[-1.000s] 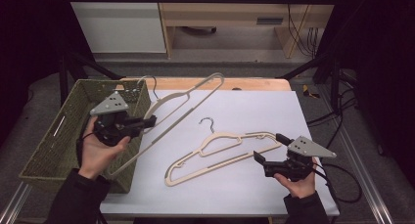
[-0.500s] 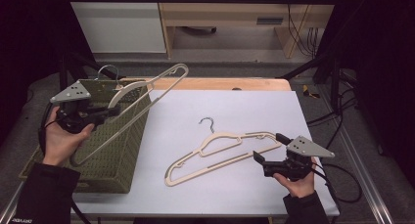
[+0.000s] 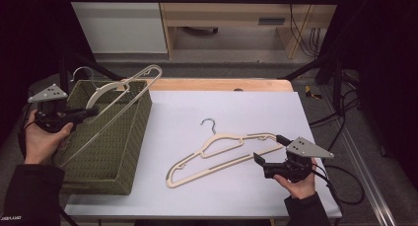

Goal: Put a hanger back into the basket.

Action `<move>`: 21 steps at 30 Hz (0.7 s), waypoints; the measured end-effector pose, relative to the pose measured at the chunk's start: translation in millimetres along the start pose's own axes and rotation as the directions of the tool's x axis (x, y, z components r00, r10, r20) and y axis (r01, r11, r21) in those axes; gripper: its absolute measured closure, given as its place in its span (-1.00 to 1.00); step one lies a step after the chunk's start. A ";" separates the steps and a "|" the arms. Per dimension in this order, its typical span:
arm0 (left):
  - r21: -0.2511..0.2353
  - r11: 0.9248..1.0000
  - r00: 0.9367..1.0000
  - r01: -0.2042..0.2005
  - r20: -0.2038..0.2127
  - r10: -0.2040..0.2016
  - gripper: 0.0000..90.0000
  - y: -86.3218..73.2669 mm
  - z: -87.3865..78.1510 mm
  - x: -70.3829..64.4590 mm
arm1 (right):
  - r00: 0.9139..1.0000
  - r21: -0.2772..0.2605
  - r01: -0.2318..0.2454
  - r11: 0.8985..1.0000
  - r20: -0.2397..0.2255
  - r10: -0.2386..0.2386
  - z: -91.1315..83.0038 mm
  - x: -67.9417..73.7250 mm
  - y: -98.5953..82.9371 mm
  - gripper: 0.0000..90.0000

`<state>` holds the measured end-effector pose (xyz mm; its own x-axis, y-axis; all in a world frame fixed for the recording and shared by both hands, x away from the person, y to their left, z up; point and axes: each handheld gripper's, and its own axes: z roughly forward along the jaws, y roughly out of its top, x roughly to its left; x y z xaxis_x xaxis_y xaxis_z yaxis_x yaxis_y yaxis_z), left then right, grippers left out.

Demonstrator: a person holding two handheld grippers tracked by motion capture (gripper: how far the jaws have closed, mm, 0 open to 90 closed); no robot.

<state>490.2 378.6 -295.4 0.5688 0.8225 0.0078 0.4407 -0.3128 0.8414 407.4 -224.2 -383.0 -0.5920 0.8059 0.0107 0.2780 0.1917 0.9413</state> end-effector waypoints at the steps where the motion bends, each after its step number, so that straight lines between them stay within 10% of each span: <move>1: 0.008 1.000 1.000 0.004 -0.003 -0.004 0.89 -2.2 -0.3 2.9 | 1.000 0.001 -0.002 1.000 0.000 0.002 0.4 0.1 -0.1 -0.88; 21: 0.026 0.999 0.999 0.024 -0.037 -0.023 0.89 -31.4 -11.5 34.3 | 1.000 0.007 -0.005 1.000 0.001 0.005 2.8 -0.3 -1.7 -0.88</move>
<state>487.9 422.1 -315.4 0.5324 0.8465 0.0090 0.4722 -0.3058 0.8268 409.1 -223.2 -385.5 -0.5902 0.8071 0.0151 0.2858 0.1915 0.9390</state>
